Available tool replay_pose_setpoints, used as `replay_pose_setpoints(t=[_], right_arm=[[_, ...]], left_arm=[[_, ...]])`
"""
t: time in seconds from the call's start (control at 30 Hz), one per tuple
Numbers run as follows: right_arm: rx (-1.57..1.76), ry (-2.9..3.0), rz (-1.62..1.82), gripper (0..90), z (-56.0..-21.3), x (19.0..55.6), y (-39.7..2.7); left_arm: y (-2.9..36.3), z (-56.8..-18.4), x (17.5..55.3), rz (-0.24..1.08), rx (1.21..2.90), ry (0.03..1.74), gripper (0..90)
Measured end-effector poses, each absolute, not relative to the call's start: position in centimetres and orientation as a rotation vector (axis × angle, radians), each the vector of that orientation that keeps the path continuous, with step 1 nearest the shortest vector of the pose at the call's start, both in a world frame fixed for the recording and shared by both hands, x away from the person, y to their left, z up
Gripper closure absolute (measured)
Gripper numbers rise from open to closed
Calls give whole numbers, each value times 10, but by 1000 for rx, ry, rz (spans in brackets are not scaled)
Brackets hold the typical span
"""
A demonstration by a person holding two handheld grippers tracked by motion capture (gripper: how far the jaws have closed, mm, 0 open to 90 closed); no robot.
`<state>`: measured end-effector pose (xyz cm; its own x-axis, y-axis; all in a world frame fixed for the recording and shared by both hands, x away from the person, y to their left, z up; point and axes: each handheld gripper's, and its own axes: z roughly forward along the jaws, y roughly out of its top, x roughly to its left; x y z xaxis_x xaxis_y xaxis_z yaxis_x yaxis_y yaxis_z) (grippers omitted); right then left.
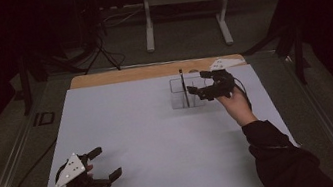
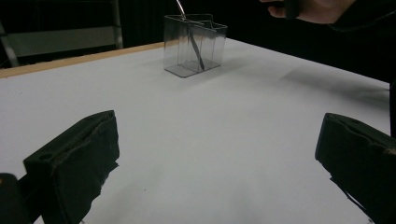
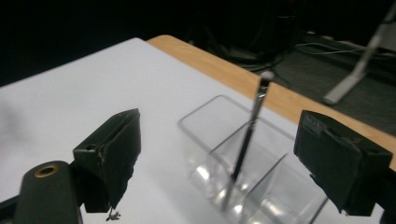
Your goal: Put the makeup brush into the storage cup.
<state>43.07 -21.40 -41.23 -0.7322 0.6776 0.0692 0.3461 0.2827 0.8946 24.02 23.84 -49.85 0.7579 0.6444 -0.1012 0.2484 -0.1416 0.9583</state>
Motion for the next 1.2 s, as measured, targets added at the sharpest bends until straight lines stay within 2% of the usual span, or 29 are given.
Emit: replay_pose_setpoints(t=[0.67, 1.2], right_arm=[[747, 2310, 1574, 147, -413, 361, -231], [744, 2349, 1551, 148, -441, 322, -258]], left_arm=[[238, -497, 239, 401, 1719, 699, 6], [237, -497, 239, 402, 1722, 695, 6]])
